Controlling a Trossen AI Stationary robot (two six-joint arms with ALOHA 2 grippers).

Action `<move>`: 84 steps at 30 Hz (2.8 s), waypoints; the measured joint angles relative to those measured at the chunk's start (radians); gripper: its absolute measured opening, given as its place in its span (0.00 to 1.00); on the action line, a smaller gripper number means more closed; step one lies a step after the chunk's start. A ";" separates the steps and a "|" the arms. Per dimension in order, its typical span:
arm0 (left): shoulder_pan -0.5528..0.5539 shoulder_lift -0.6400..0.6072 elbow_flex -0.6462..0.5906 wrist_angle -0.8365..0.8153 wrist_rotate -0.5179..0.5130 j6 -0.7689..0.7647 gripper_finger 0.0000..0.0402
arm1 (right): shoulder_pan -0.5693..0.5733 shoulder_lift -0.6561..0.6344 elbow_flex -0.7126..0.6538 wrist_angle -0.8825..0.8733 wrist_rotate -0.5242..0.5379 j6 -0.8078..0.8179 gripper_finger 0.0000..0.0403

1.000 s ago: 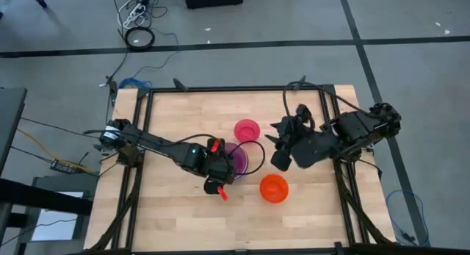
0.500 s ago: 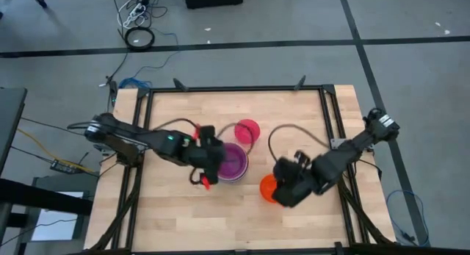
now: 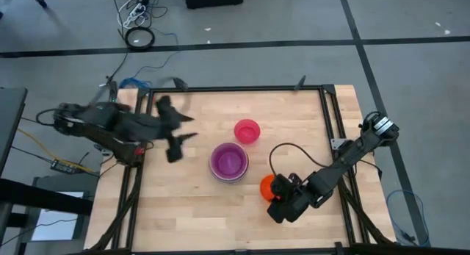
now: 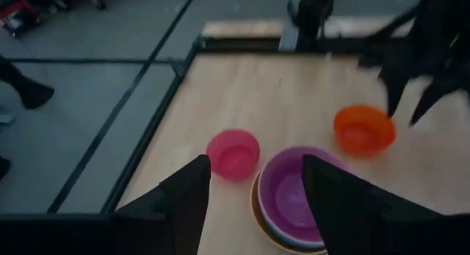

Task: Nest bowls inside each other
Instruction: Stack the orange bowl on top of the violet bowl

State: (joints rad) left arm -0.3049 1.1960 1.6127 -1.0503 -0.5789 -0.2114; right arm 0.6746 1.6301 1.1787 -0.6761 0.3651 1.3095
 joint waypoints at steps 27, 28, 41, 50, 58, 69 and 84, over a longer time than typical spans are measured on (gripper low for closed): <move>-0.091 -0.449 0.001 0.005 0.045 -0.057 0.56 | -0.101 0.271 0.004 0.138 -0.239 -0.107 0.25; -0.091 -0.461 0.001 0.004 0.045 -0.057 0.56 | -0.108 0.269 0.005 0.142 -0.239 -0.125 0.19; -0.090 -0.512 -0.084 -0.214 0.058 -0.190 0.56 | -0.226 0.165 0.278 -0.080 -0.061 -0.443 0.00; -0.090 -0.539 -0.309 -0.088 0.075 -0.221 0.56 | -0.333 0.167 0.490 -0.055 -0.047 -0.710 0.00; -0.090 -0.627 -0.498 0.127 0.075 -0.219 0.56 | -0.415 0.206 0.490 -0.012 -0.144 -0.787 0.00; -0.090 -0.674 -0.628 0.243 0.092 -0.236 0.56 | -0.503 0.358 0.489 0.078 -0.282 -0.842 0.00; -0.090 -0.673 -0.637 0.323 0.076 -0.189 0.56 | -0.519 0.291 0.569 -0.039 -0.152 -0.939 0.41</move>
State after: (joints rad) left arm -0.3950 0.5228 0.9756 -0.7275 -0.5034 -0.4004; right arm 0.1555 1.9214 1.7481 -0.7148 0.2127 0.3702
